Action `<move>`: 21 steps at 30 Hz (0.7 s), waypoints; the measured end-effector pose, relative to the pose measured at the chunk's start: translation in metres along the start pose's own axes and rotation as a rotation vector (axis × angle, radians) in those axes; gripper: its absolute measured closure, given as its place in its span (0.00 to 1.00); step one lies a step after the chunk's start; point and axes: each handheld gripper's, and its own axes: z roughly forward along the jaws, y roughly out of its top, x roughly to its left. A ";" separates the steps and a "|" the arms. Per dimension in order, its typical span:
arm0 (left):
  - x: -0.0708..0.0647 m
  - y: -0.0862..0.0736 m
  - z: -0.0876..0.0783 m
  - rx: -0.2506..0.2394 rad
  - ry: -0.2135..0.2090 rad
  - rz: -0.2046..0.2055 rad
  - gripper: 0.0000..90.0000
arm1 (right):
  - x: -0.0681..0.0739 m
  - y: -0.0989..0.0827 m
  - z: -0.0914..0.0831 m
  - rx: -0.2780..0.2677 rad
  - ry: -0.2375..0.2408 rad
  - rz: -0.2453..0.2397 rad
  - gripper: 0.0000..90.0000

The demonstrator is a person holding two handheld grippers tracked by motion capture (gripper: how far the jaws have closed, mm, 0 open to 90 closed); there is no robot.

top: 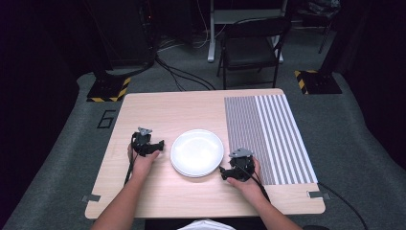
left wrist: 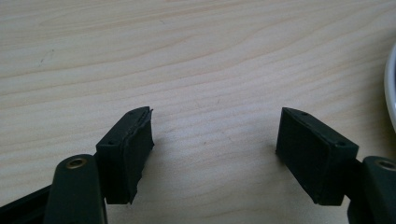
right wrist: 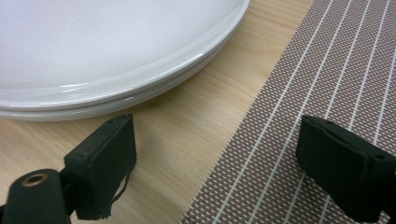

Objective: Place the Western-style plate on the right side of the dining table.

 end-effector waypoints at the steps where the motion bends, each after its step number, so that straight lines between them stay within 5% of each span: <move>1: 0.000 0.000 0.000 0.000 0.000 0.000 0.29 | 0.000 0.000 0.000 0.000 0.000 0.000 0.13; 21: 0.000 0.000 0.001 0.010 0.000 -0.006 0.24 | 0.000 0.000 0.000 -0.007 -0.012 -0.004 0.14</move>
